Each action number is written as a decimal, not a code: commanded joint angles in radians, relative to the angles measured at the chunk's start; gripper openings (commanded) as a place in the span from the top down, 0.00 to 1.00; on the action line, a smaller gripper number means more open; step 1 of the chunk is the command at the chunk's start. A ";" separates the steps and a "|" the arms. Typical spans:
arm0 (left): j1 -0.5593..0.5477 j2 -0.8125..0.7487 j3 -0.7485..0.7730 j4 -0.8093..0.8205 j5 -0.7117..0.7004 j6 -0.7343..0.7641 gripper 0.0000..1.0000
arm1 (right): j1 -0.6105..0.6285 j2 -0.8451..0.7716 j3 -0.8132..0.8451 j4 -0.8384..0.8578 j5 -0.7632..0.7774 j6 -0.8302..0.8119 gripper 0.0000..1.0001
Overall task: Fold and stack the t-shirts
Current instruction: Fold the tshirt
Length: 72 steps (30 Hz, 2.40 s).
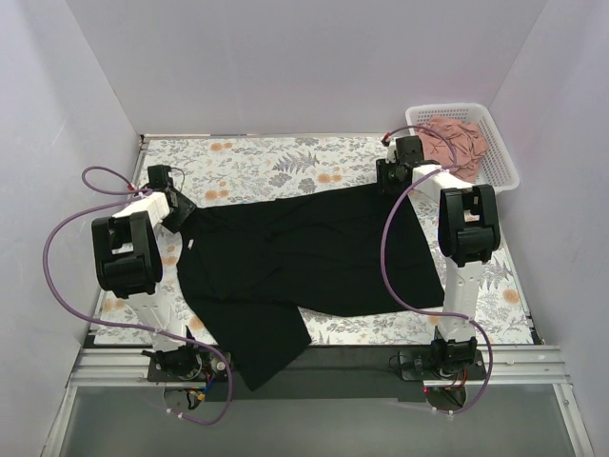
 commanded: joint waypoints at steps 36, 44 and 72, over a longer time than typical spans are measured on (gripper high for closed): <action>0.056 0.009 0.233 -0.104 -0.035 0.054 0.38 | -0.055 -0.082 0.069 0.056 0.001 0.072 0.44; 0.033 -0.203 0.147 -0.151 -0.080 0.019 0.32 | -0.040 -0.237 -0.124 0.056 0.148 0.142 0.49; -0.113 -0.131 -0.129 -0.136 -0.109 0.033 0.45 | -0.046 -0.340 -0.445 0.161 0.136 0.313 0.58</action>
